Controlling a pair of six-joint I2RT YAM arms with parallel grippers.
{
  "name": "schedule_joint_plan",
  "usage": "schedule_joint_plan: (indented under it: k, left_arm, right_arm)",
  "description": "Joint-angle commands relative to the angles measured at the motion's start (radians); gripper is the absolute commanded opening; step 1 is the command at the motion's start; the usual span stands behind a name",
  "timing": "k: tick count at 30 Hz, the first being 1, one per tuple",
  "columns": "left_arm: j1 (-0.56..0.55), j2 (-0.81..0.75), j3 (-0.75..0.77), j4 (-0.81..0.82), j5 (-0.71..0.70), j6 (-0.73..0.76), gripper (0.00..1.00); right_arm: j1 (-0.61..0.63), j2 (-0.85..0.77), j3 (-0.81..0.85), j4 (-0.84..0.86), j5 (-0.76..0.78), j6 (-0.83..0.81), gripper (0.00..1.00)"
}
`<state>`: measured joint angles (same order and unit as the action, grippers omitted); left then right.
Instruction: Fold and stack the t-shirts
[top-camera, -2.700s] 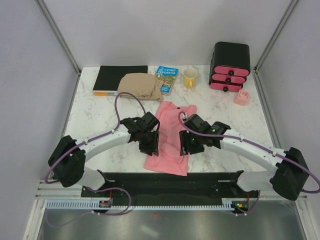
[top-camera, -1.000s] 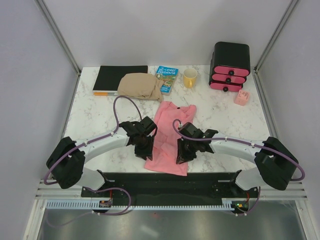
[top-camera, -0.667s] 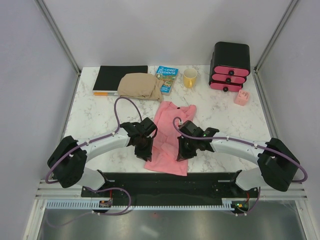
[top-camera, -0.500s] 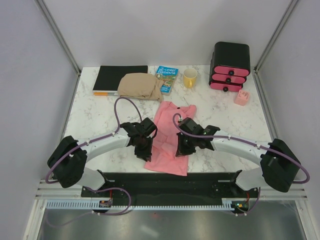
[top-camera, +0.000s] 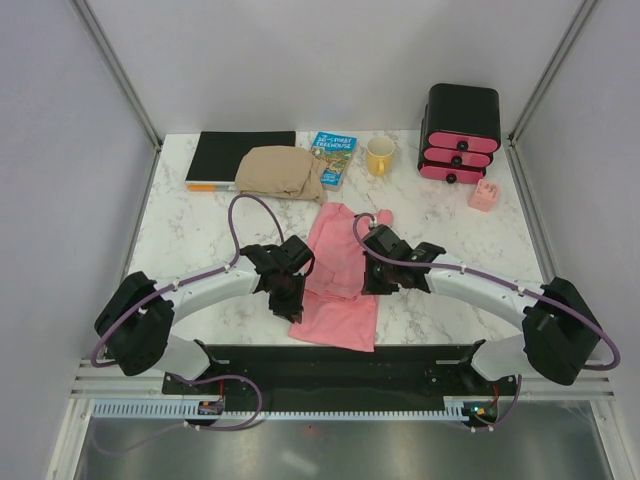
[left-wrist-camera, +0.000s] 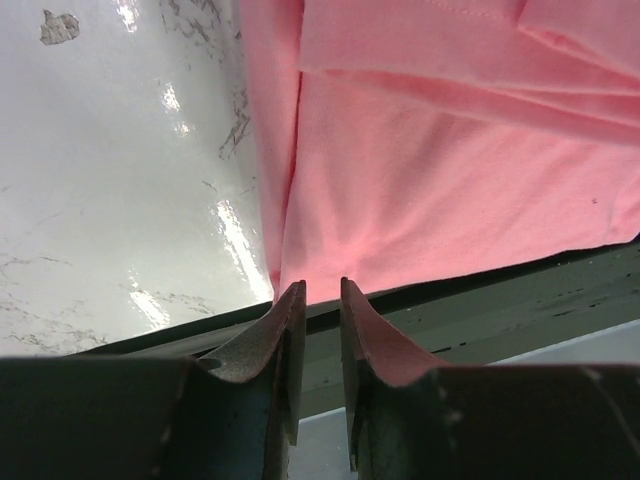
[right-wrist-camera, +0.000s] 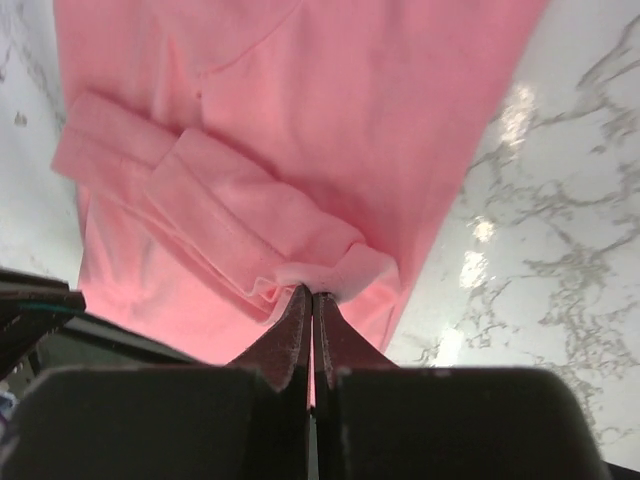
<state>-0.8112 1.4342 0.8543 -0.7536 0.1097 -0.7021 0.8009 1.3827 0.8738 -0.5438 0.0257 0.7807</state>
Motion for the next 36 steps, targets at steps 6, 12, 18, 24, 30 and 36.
schedule_joint_plan:
  k: [6,12,18,24,30,36]
  left_arm:
    - [0.001,0.017,0.045,0.011,-0.022,0.039,0.27]
    - [0.003,0.029,0.057,0.010,-0.031,0.046,0.27]
    - [0.004,0.029,0.069,0.005,-0.057,0.047,0.28]
    - [0.007,0.058,0.104,0.007,-0.061,0.075,0.28]
    - [0.015,0.135,0.184,0.013,-0.082,0.118,0.27]
    - [0.067,0.248,0.293,0.046,-0.084,0.157,0.31]
  right_arm:
    - [-0.078,0.018,0.077,0.033,0.140,-0.047,0.00]
    - [-0.091,0.121,0.142,0.044,0.174,-0.049,0.02]
    - [-0.092,0.193,0.172,-0.018,0.206,-0.054,0.25]
    - [-0.092,0.170,0.157,-0.056,0.301,-0.049,0.22]
    - [-0.094,0.125,0.146,-0.050,0.301,-0.055,0.22]
    - [-0.094,0.053,0.133,-0.016,0.211,-0.162,0.27]
